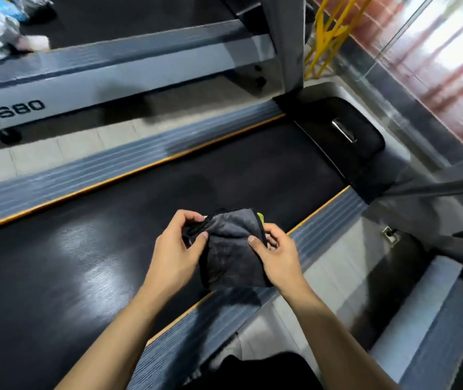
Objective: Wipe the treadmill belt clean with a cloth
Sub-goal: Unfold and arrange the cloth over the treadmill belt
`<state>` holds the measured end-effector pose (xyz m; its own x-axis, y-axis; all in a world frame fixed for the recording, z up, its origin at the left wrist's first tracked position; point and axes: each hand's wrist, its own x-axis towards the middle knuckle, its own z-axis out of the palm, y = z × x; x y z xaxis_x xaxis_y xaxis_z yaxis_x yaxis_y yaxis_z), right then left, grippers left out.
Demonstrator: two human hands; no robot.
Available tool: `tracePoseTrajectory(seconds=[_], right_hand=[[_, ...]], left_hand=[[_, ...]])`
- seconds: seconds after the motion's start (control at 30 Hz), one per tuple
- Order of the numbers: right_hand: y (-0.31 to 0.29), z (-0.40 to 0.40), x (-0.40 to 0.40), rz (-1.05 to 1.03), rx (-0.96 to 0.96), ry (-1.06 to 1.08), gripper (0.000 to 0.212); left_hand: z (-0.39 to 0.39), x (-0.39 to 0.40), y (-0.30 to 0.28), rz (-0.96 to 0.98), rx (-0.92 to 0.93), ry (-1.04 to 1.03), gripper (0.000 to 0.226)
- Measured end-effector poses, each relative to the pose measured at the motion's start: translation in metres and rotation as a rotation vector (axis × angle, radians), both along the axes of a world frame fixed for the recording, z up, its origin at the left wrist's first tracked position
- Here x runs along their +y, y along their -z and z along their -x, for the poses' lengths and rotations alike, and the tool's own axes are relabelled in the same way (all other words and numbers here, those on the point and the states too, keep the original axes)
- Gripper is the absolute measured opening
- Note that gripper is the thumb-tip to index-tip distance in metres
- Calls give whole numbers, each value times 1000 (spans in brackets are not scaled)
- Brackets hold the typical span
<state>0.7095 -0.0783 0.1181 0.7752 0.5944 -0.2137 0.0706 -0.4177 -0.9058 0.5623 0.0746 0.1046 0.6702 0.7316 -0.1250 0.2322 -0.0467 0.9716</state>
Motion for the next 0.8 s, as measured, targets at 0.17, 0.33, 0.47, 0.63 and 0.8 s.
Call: tracePoseTrajectory(seconds=[0.17, 0.33, 0.47, 0.63, 0.8], right_hand=[[74, -29, 2, -16, 121, -26, 15], [144, -84, -9, -13, 90, -63, 13], [194, -150, -27, -46, 94, -67, 16], [244, -256, -65, -84, 90, -68, 15], [281, -359, -100, -116, 135, -59, 17]], left_hand=[[-21, -7, 72, 13, 61, 1, 26], [-65, -20, 125, 3, 140, 32, 24], [-130, -37, 164, -40, 187, 73, 24], [-236, -73, 214, -48, 229, 125, 23], [-334, -106, 247, -79, 226, 134, 25]])
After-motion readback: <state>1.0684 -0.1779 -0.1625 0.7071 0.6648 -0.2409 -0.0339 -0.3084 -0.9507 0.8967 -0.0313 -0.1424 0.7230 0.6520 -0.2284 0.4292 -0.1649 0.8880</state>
